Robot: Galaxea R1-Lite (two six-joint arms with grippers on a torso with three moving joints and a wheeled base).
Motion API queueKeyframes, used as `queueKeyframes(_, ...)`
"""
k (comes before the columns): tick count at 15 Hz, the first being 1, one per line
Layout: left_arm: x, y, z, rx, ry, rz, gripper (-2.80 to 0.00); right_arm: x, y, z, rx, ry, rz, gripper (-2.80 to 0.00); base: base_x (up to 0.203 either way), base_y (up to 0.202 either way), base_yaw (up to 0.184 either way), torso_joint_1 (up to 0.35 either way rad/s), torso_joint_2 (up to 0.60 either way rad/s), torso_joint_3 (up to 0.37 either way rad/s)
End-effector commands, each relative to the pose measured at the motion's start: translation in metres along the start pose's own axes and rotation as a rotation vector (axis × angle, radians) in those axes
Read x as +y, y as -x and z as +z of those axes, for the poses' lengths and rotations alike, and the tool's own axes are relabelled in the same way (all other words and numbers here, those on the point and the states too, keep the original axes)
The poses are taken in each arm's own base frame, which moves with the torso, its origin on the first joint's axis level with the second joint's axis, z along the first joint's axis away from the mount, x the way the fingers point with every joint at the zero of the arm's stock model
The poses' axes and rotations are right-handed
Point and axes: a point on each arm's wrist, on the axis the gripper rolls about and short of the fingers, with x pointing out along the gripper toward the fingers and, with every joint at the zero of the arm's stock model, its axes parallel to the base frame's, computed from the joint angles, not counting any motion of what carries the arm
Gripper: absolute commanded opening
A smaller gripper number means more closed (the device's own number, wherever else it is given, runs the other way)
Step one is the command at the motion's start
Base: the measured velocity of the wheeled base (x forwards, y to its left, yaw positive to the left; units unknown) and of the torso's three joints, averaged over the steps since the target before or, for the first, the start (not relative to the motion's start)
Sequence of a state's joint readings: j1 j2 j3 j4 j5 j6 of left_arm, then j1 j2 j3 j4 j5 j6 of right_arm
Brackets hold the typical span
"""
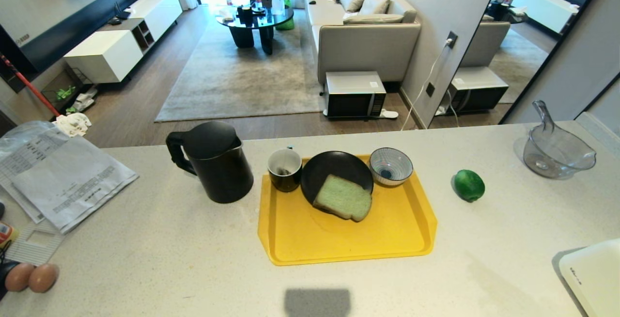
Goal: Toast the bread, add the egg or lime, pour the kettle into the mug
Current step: Pick up the bread slice
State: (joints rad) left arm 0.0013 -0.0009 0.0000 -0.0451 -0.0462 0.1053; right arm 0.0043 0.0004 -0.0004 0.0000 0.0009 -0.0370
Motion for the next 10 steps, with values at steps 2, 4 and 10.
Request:
queueKeyframes(2,-0.0005,-0.0009,-0.0047,0.014,0.000,-0.001,-2.80,0.0000,0.0000,-0.0001,0.000,-0.003,-0.001,-2.80,0.000,0.000,0.000,0.000,0.00,0.000)
queueKeyframes(4,-0.0005,-0.0009,-0.0047,0.014,0.000,-0.001,-2.80,-0.0002,0.0000,-0.0001,0.000,-0.012,-0.008,-2.80,0.000,0.000,0.000,0.000,0.00,0.000)
queueKeyframes(10,-0.0005,-0.0009,-0.0047,0.014,0.000,-0.001,-2.80,-0.0002,0.0000,0.0000,-0.001,-0.042,-0.007,-2.80,0.000,0.000,0.000,0.000,0.00,0.000)
